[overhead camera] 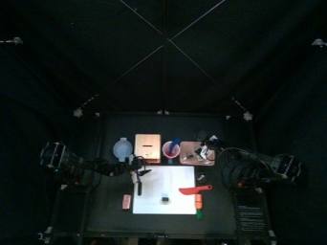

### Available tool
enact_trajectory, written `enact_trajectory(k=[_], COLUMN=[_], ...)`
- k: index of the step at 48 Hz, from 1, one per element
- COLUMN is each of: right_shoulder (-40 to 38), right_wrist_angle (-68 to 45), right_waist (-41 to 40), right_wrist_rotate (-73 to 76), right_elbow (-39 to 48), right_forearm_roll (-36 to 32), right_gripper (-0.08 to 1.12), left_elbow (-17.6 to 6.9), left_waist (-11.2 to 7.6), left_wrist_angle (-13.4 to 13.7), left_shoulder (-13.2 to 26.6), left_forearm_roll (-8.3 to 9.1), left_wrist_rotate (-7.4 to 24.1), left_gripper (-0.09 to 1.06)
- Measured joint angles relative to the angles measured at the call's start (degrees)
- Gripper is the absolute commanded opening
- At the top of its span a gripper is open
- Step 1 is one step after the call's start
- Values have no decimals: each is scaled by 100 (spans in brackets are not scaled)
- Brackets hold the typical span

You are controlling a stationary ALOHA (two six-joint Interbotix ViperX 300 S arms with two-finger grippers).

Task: Place sushi on board then cut the sushi with the knife then place the pieces on the plate
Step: Place the 4 sushi pieces on the plate

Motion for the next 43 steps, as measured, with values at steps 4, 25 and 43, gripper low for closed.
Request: enact_trajectory(k=[4, 25, 43], right_shoulder=[0, 88, 1301], right_wrist_angle=[18, -299, -1046], right_waist=[18, 2883, 4491], right_wrist_rotate=[0, 9, 9], right_elbow=[0, -571, -1354], right_forearm_roll=[26, 1081, 1433], right_gripper=[85, 86, 86], left_elbow=[0, -18, -35], left_waist=[0, -9, -35], left_wrist_angle=[0, 9, 9], left_shoulder=[0, 0, 0], left_forearm_roll=[0, -44, -70], left_wrist_rotate=[0, 0, 0], left_gripper=[77, 77, 77])
